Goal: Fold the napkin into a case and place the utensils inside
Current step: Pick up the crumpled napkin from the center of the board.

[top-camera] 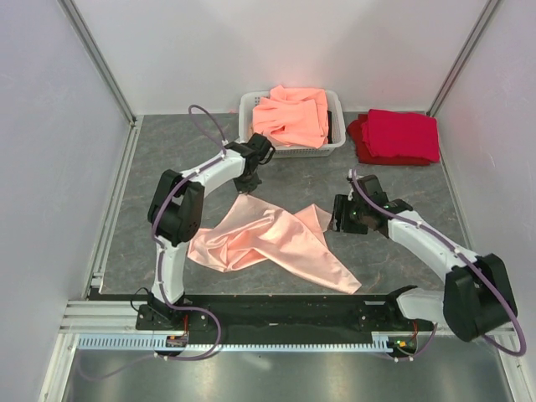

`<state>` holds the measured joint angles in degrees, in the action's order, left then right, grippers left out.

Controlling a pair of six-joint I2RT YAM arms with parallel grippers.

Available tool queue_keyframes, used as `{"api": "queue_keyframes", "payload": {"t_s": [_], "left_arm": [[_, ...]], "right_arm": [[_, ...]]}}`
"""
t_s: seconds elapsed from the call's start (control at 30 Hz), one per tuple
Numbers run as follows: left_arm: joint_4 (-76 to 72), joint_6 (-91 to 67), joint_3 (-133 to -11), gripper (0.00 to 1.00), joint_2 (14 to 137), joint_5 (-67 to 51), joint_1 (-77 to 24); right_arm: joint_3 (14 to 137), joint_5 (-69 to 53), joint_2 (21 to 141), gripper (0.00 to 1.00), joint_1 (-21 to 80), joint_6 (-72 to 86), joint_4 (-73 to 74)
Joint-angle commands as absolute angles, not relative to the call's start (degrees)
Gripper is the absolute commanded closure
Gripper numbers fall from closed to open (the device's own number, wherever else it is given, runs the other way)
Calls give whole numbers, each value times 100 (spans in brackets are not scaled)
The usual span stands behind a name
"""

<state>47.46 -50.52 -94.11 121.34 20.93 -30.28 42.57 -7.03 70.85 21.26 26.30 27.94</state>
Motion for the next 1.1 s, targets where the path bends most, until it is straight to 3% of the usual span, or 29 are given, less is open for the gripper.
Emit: {"api": "queue_keyframes", "payload": {"t_s": [0.0, 0.23, 0.57, 0.67, 0.7, 0.8, 0.83, 0.87, 0.97, 1.07], "left_arm": [[4641, -4650, -8896, 98, 11172, 2277, -2997], [3912, -4588, -7218, 98, 9854, 1986, -2971], [3744, -4544, -6425, 98, 9079, 1538, -2329], [3718, -4553, -6285, 98, 8991, 1547, -2268], [3718, -4553, -6241, 98, 8965, 1538, -2250], [3718, -4500, -6214, 98, 8912, 1477, -2224], [3718, -4500, -6205, 98, 8851, 1459, -2224], [3709, -4500, -6188, 98, 8816, 1442, -2224], [3612, -4482, -6117, 98, 8702, 1275, -2232], [3516, -4491, -6038, 98, 8614, 1152, -2224]], "right_arm": [[4482, -1134, 7689, 44, 2539, 2803, 1830], [5308, -1231, 9192, 71, 2733, 2751, 1213], [6266, -36, 10511, 73, 2716, 2356, 1309], [6530, 745, 10277, 75, 2733, 2189, 1625], [6478, 904, 10083, 73, 2742, 2267, 1722], [6137, 1379, 9222, 43, 2734, 2583, 2424], [5969, 1310, 8994, 28, 2733, 2741, 2687], [5794, 1301, 8530, 23, 2725, 2838, 2803], [4985, 1153, 7642, 15, 2602, 3207, 2979], [4265, 793, 7165, 18, 2155, 3357, 2910]]}}
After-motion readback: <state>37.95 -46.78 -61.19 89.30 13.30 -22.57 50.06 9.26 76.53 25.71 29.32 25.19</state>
